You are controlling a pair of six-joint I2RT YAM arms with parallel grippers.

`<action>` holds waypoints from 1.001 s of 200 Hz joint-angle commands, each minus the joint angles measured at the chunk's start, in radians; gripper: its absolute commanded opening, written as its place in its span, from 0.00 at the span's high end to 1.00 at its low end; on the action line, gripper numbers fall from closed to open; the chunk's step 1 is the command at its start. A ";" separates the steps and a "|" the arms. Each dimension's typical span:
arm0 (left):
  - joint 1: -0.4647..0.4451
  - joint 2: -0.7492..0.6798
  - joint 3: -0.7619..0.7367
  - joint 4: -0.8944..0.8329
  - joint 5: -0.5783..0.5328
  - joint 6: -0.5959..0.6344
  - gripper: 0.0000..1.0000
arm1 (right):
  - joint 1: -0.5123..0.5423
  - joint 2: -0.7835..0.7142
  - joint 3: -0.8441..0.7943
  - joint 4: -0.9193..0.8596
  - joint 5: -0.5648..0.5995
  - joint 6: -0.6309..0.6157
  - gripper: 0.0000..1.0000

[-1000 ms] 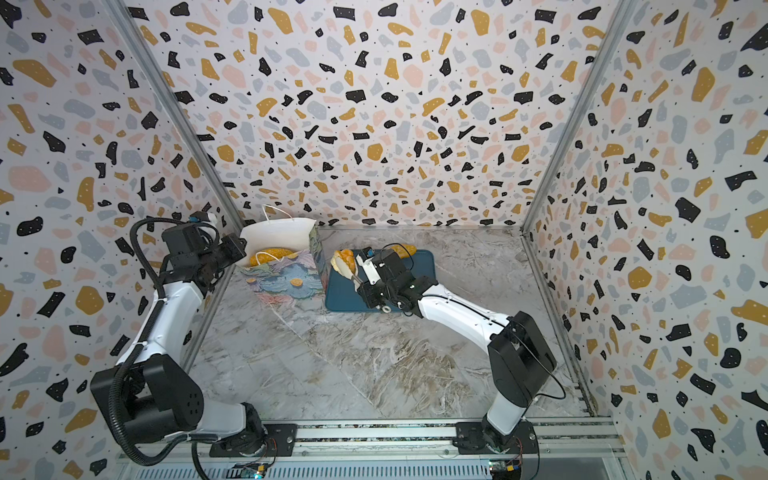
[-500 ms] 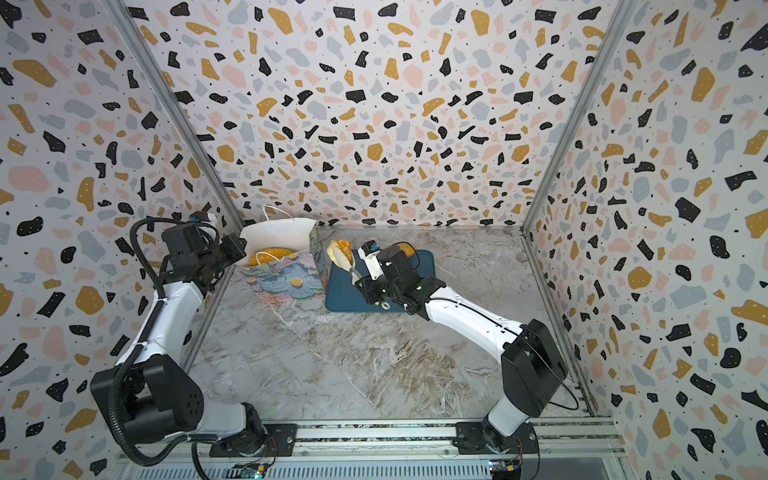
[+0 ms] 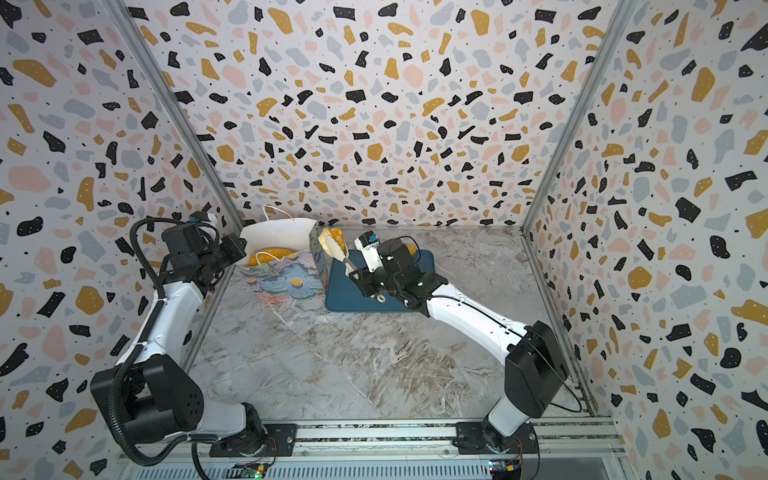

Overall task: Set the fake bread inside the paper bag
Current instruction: 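Carry the braided bun in the tongs over the bag held by the left gripper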

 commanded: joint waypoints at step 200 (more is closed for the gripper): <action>-0.001 -0.031 -0.002 0.036 0.019 -0.008 1.00 | 0.103 0.173 0.424 0.021 -0.133 -0.057 0.76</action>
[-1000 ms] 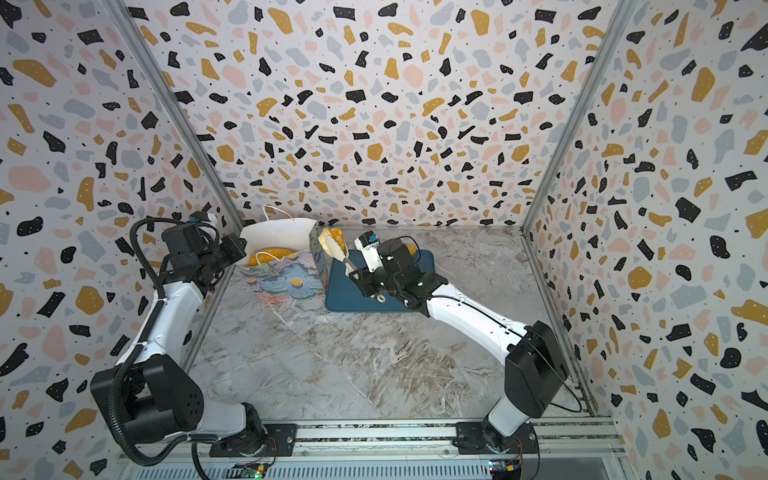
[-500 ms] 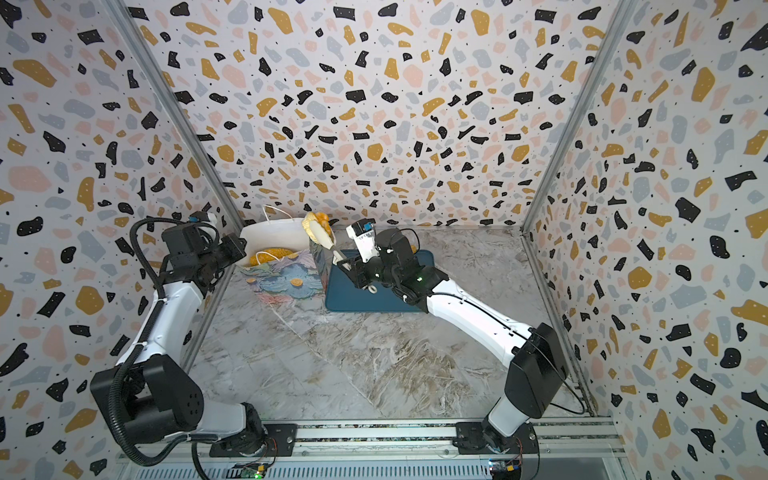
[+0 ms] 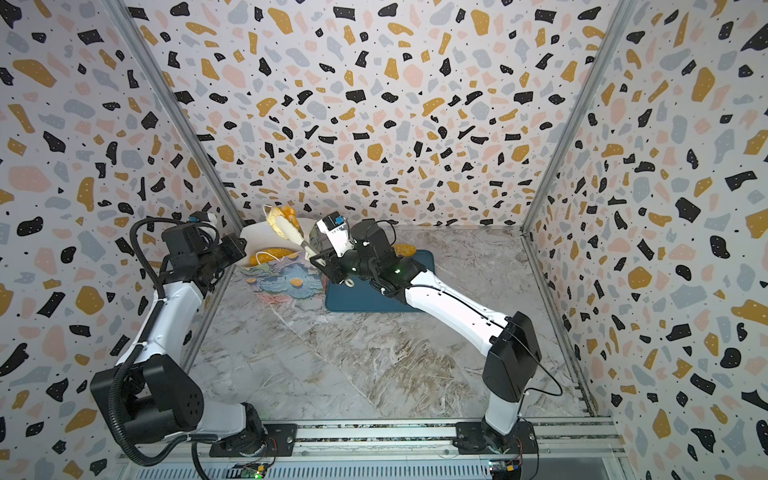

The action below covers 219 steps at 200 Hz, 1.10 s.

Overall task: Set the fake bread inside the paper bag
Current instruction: 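Carry the braided bun in the tongs over the bag held by the left gripper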

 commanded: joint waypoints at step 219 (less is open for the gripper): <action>-0.001 -0.031 0.002 0.033 0.016 -0.005 1.00 | 0.014 0.268 0.463 -0.258 0.066 -0.043 0.74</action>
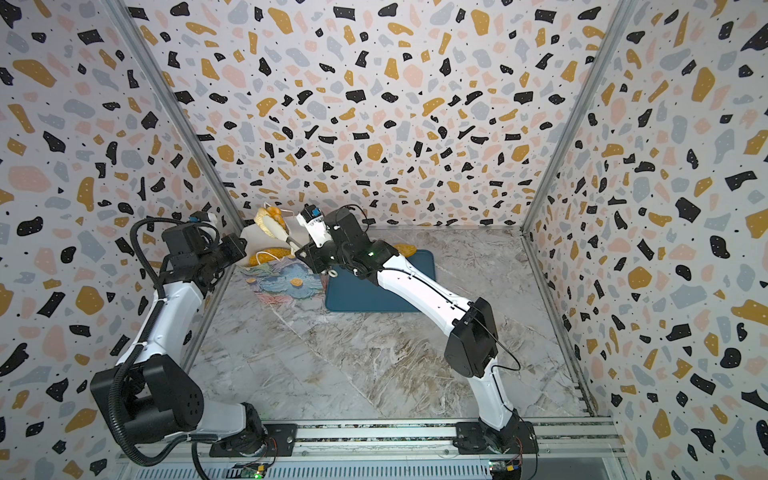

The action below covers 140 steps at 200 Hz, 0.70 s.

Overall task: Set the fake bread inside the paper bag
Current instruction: 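Carry the braided bun in the tongs over the bag held by the left gripper, then open the tongs with the right gripper to drop the bun into the bag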

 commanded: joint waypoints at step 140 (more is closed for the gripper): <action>-0.002 -0.026 0.001 0.037 0.023 -0.009 1.00 | 0.018 -0.017 0.033 -0.080 0.153 -0.035 0.57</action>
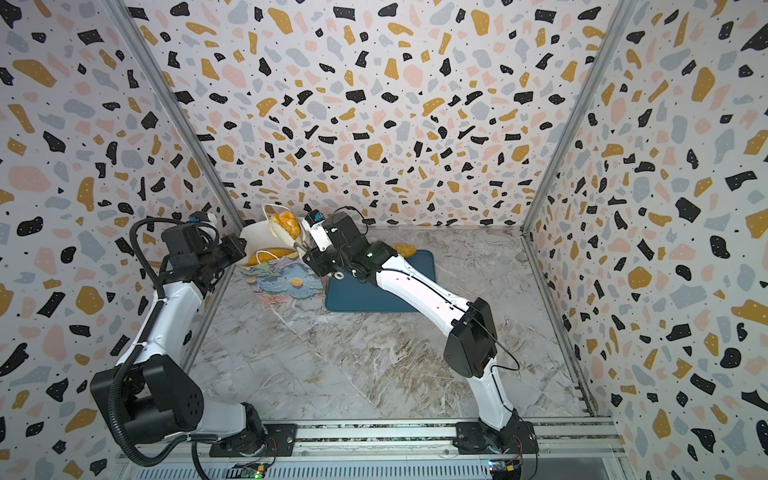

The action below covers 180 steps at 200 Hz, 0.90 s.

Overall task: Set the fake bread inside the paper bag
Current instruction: 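Open the tongs with the right gripper to drop the bun into the bag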

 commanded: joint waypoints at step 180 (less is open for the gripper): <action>-0.001 -0.033 -0.001 0.038 0.015 -0.007 1.00 | 0.017 -0.193 -0.174 0.124 0.011 0.039 0.49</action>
